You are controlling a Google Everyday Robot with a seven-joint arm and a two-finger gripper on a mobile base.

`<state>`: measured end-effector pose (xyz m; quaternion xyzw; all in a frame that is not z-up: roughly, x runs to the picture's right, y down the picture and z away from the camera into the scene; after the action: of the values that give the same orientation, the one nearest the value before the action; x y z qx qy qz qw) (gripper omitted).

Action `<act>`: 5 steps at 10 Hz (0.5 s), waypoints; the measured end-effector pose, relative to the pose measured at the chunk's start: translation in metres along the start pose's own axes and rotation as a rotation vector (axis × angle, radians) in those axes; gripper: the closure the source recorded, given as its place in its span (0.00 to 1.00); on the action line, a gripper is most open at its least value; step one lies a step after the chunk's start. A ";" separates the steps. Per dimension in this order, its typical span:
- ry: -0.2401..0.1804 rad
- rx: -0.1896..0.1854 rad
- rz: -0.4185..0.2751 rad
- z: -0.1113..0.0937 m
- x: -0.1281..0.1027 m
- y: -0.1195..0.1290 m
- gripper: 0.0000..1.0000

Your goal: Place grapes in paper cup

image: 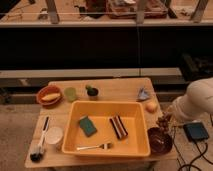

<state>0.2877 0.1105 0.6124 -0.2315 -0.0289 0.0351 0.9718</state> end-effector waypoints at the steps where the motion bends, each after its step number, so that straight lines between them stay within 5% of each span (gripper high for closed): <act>1: -0.001 0.022 -0.019 -0.016 -0.013 -0.011 1.00; 5: -0.035 0.043 -0.121 -0.029 -0.097 -0.036 1.00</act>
<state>0.1947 0.0578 0.5986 -0.2079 -0.0591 -0.0190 0.9762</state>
